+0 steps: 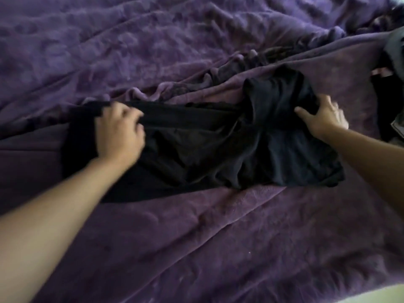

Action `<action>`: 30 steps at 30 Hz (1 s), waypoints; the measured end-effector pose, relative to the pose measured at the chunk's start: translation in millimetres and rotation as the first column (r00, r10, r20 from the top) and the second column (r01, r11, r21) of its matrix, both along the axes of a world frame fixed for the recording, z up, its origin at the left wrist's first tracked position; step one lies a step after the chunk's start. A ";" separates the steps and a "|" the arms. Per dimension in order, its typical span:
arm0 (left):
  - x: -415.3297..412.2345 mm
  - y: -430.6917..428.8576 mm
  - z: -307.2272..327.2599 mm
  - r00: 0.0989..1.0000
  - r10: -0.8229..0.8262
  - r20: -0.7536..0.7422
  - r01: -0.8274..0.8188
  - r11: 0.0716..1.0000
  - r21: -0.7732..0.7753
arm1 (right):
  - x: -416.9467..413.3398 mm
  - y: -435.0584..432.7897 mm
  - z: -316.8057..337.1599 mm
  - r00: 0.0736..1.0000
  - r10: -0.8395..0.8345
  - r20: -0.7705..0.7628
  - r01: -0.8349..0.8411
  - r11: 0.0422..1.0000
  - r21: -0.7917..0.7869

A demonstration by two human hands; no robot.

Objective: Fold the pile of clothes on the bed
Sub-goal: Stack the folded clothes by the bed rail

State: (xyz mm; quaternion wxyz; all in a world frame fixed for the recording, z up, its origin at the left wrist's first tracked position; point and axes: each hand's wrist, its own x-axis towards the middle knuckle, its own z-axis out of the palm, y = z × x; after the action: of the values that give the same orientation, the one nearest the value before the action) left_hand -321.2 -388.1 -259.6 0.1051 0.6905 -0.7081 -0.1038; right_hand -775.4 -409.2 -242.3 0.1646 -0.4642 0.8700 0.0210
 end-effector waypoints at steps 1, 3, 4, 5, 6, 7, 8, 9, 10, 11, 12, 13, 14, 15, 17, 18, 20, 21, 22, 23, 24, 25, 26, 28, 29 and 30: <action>-18.8 13.0 -7.4 0.996 -0.089 -0.005 0.089 0.996 0.026 | -2.9 7.8 -5.2 0.996 -0.081 0.029 0.081 0.997 0.015; -51.7 36.0 -24.4 0.979 -0.203 0.004 0.201 0.972 0.123 | -10.7 23.1 -12.5 0.978 -0.196 0.065 0.194 0.980 0.028; -63.3 45.5 -33.5 0.972 -0.235 0.021 0.227 0.955 0.192 | -14.7 30.8 -14.5 0.972 -0.227 0.066 0.225 0.974 0.027; -71.3 53.0 -42.9 0.966 -0.254 0.055 0.232 0.939 0.255 | -18.2 38.4 -15.5 0.966 -0.251 0.064 0.250 0.968 0.022; -75.7 58.3 -51.5 0.960 -0.264 0.095 0.225 0.927 0.299 | -22.1 46.3 -16.5 0.959 -0.275 0.072 0.275 0.961 0.016; -77.7 61.2 -57.3 0.955 -0.267 0.129 0.214 0.922 0.324 | -25.8 53.9 -17.6 0.949 -0.301 0.098 0.301 0.953 0.015; -78.6 62.3 -60.3 0.953 -0.265 0.148 0.202 0.918 0.341 | -29.4 61.2 -18.8 0.931 -0.331 0.154 0.332 0.943 0.022; -79.0 61.8 -60.5 0.953 -0.264 0.151 0.198 0.915 0.353 | -32.9 67.5 -20.0 0.899 -0.364 0.244 0.367 0.930 0.036; -79.0 60.6 -58.7 0.952 -0.269 0.145 0.202 0.909 0.365 | -36.3 72.7 -20.9 0.848 -0.395 0.354 0.401 0.914 0.059; -77.3 59.7 -55.2 0.949 -0.282 0.142 0.210 0.900 0.382 | -38.8 77.3 -20.3 0.786 -0.420 0.454 0.424 0.900 0.098; -74.2 58.6 -51.2 0.944 -0.296 0.143 0.218 0.890 0.401 | -40.5 81.1 -17.9 0.731 -0.433 0.528 0.427 0.893 0.141; -70.4 57.8 -46.9 0.942 -0.304 0.143 0.222 0.882 0.416 | -42.0 83.5 -13.2 0.688 -0.434 0.582 0.418 0.892 0.171; -66.6 57.8 -41.6 0.942 -0.304 0.141 0.219 0.878 0.426 | -44.0 84.8 -6.6 0.659 -0.427 0.620 0.411 0.894 0.179; -63.1 58.4 -35.4 0.945 -0.295 0.141 0.208 0.874 0.439 | -46.2 85.4 2.6 0.639 -0.409 0.651 0.409 0.898 0.164; -58.4 60.6 -21.1 0.954 -0.259 0.149 0.165 0.873 0.459 | -48.9 82.8 29.8 0.598 -0.348 0.722 0.400 0.910 0.108; -57.0 62.2 -13.3 0.959 -0.236 0.157 0.139 0.875 0.464 | -46.9 78.7 46.8 0.580 -0.304 0.756 0.380 0.921 0.079; -54.2 64.9 1.2 0.971 -0.174 0.164 0.078 0.879 0.470 | -35.6 66.4 82.6 0.578 -0.167 0.799 0.266 0.964 0.008; -52.4 66.3 7.2 0.978 -0.139 0.157 0.048 0.879 0.475 | -24.7 59.4 100.0 0.564 -0.083 0.822 0.184 0.983 -0.026; -50.1 68.0 13.2 0.984 -0.099 0.149 0.016 0.879 0.477 | -10.2 51.0 116.4 0.539 -0.002 0.842 0.090 0.994 -0.055; -48.1 69.9 16.7 0.989 -0.063 0.135 -0.009 0.878 0.479 | 6.4 42.5 127.5 0.522 0.062 0.851 0.001 0.997 -0.074; -46.5 71.8 19.9 0.993 -0.029 0.118 -0.032 0.877 0.480 | 24.5 32.6 132.4 0.525 0.114 0.844 -0.084 0.993 -0.082; -45.7 74.7 23.7 0.995 0.009 0.098 -0.056 0.874 0.483 | 45.4 23.1 132.3 0.549 0.165 0.819 -0.172 0.982 -0.083; -45.2 78.1 27.0 0.996 0.050 0.075 -0.080 0.871 0.485 | 70.0 14.5 128.3 0.602 0.220 0.768 -0.258 0.963 -0.073; -44.9 85.1 30.6 0.992 0.126 0.028 -0.124 0.865 0.486 | 125.4 2.1 110.9 0.675 0.284 0.681 -0.370 0.929 -0.021; -44.1 88.9 31.0 0.987 0.160 0.009 -0.144 0.862 0.485 | 151.7 1.3 97.6 0.643 0.232 0.730 -0.374 0.927 0.035; -42.5 92.8 30.4 0.982 0.191 -0.004 -0.166 0.860 0.482 | 176.1 3.5 84.1 0.577 0.134 0.806 -0.368 0.923 0.110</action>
State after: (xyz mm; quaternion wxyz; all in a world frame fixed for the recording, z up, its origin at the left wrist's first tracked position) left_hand -363.7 -295.3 -229.2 -0.0418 0.7546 -0.5905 -0.2832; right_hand -599.2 -405.8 -158.2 0.5840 -0.5191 0.6224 -0.0445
